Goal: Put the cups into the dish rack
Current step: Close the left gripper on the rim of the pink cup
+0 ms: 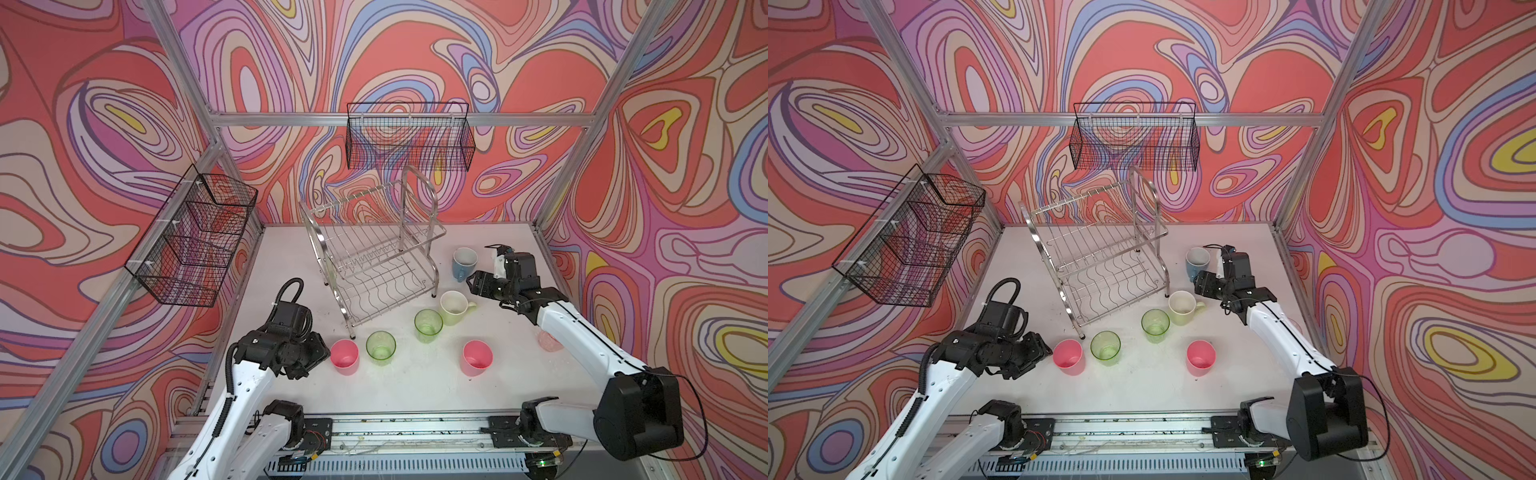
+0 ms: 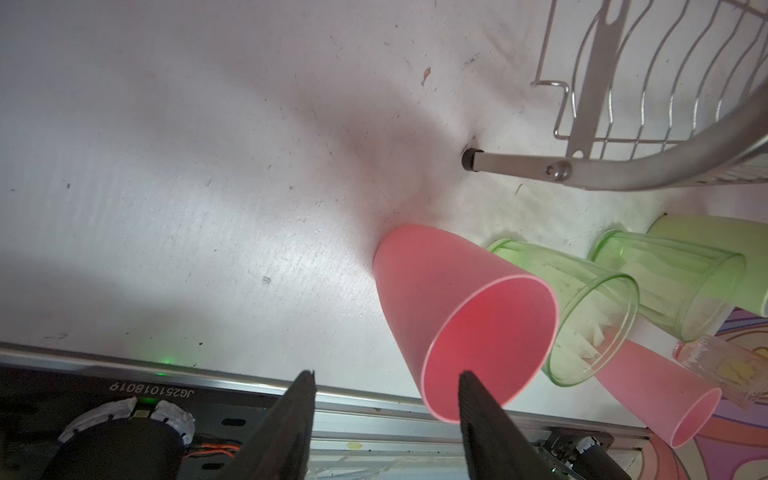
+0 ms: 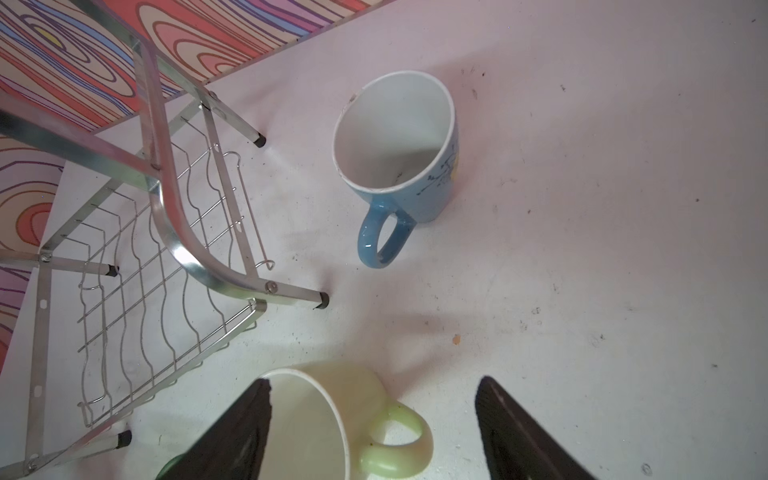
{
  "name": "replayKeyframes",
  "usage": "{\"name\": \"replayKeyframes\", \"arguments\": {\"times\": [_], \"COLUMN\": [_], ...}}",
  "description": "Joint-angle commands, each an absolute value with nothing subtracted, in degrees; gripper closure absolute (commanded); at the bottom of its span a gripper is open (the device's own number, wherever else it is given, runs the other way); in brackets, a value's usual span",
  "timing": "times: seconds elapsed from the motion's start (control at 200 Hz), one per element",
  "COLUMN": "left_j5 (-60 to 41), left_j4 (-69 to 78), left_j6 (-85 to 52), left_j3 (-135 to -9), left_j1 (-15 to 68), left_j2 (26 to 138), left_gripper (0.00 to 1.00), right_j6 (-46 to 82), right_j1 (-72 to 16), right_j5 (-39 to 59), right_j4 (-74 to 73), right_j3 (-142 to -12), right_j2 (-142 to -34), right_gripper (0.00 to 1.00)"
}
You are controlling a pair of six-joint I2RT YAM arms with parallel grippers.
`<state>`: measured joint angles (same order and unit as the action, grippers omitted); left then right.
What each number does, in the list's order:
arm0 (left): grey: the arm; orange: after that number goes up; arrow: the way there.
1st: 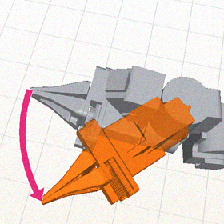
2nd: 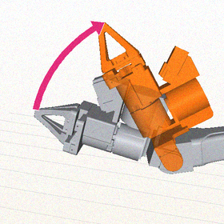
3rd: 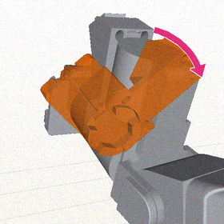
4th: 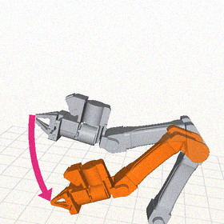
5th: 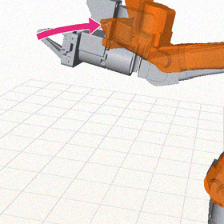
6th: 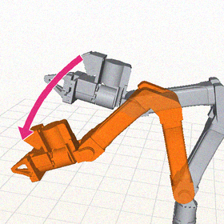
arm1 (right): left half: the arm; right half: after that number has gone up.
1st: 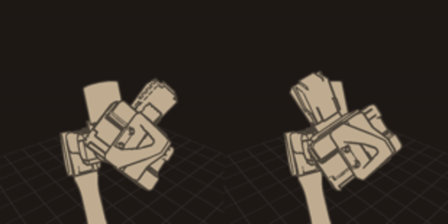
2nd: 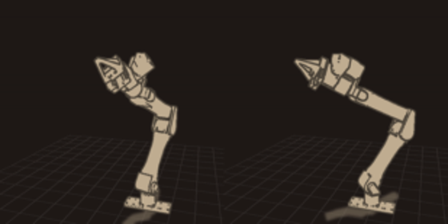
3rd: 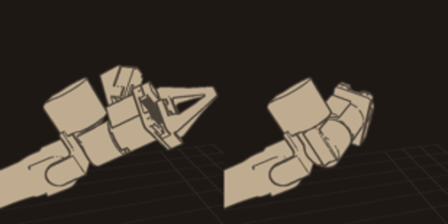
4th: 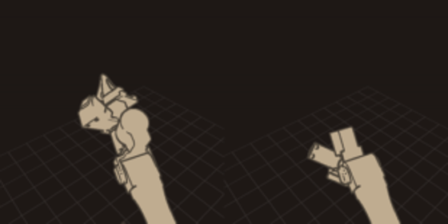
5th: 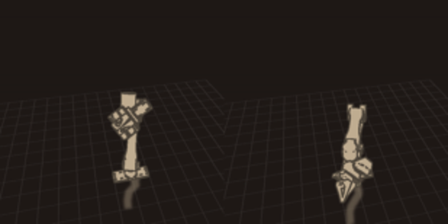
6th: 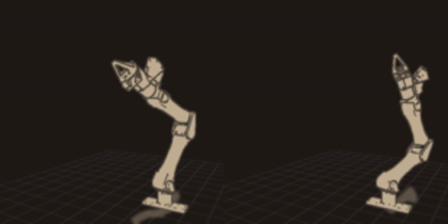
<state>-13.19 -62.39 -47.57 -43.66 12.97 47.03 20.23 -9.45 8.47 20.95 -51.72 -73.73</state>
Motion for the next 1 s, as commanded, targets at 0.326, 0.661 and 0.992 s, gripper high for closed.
{"name": "replayKeyframes", "arguments": {"times": [0.326,0.661,0.992], "left_j5": [-8.5,-7.0,-5.9], "left_j4": [-59.2,-54.2,-52.2], "left_j6": [-53.0,-53.3,-53.5], "left_j3": [-42.1,-41.3,-41.0], "left_j1": [21.4,22.0,22.7], "left_j2": [52.3,56.6,58.7], "left_gripper": [0.48,0.53,0.65], "right_j6": [20.9,21.3,20.6], "right_j1": [-9.8,-10.8,-12.1], "right_j5": [11.2,11.4,10.6], "right_j4": [19.5,19.1,19.5], "right_j3": [-50.4,-49.5,-50.4], "right_j2": [-73.0,-72.4,-73.9], "right_gripper": [0.21,0.23,0.24]}}
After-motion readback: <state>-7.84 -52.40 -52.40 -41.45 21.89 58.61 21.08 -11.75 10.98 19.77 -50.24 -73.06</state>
